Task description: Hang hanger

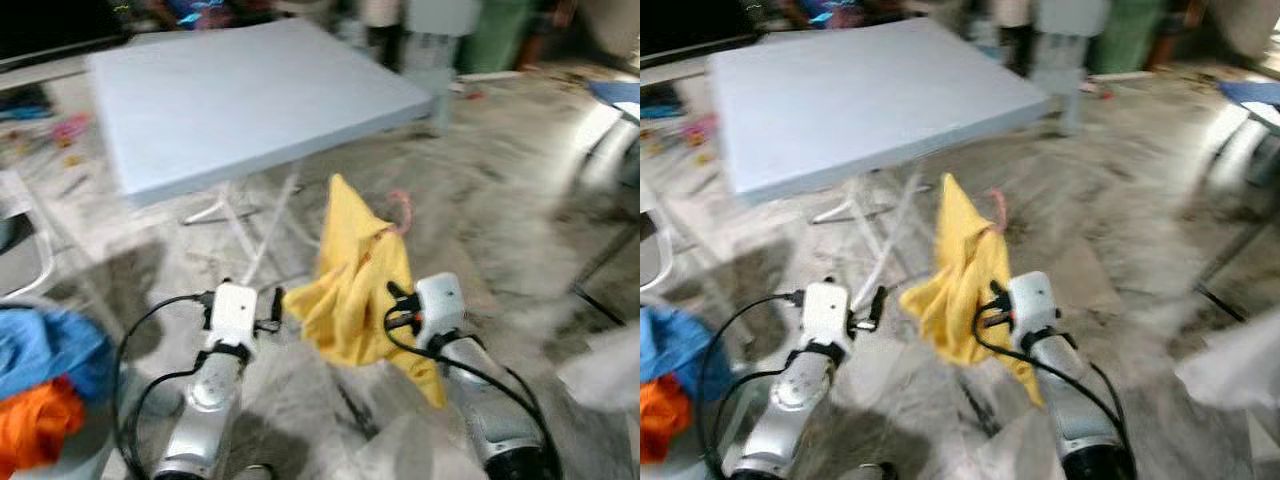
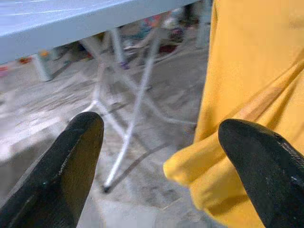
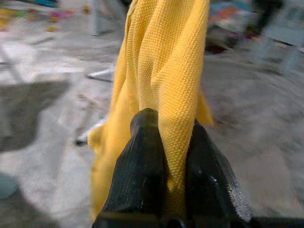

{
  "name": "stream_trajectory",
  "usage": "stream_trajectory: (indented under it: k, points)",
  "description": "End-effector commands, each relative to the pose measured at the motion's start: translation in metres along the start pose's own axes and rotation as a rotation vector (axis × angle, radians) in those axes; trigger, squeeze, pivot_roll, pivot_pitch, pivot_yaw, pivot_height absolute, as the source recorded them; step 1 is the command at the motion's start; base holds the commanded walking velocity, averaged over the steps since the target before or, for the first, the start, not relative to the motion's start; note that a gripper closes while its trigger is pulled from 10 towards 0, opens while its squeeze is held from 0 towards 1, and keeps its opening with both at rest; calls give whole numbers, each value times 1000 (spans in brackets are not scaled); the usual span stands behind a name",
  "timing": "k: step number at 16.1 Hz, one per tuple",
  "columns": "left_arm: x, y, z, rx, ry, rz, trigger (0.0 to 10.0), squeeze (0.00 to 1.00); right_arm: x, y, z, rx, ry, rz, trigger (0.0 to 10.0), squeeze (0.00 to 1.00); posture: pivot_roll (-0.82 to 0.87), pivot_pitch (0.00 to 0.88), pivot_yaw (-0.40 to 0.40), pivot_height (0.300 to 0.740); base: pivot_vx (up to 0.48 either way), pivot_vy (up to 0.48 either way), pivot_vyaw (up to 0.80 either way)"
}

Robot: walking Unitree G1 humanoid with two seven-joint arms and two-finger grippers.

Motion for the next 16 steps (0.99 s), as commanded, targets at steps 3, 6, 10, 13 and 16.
stream_trajectory:
  k: [3, 6, 10, 13, 16]
  points:
    - [-2, 7, 1, -19, -5, 17, 10000, 0, 22, 0, 3, 15, 86, -32, 10000, 0, 42, 58, -10, 740, 0, 0, 800]
    - [-3, 8, 3, -30, -15, 23, 10000, 0, 20, 2, 2, 20, 78, -37, 10000, 0, 38, 61, -10, 740, 0, 0, 800]
    - [1, 5, 10, -28, -2, 28, 10000, 0, 17, 6, -1, 18, 64, -42, 10000, 0, 27, 67, -7, 740, 0, 0, 753]
    - [4, 8, 11, -54, 14, 29, 10000, 0, 17, 6, -3, 19, 64, -17, 10000, 0, 26, 69, -6, 740, 0, 0, 0]
    - [9, 15, 12, -91, 46, 8, 10000, 0, 22, 3, -9, 50, 89, 11, 10000, 0, 25, 71, -8, 740, 0, 0, 0]
Point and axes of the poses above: a point about 5 cm out from each wrist's last joint towards the gripper, its own z axis pointing out of the wrist towards the gripper, its own x axis along the axis of the wrist's last joint, y = z × x, the point moved 4 cm from there along z, pointing out of the wrist towards the gripper, and after that the axes turned 7 degrees about -z, right-handed, at the moved point
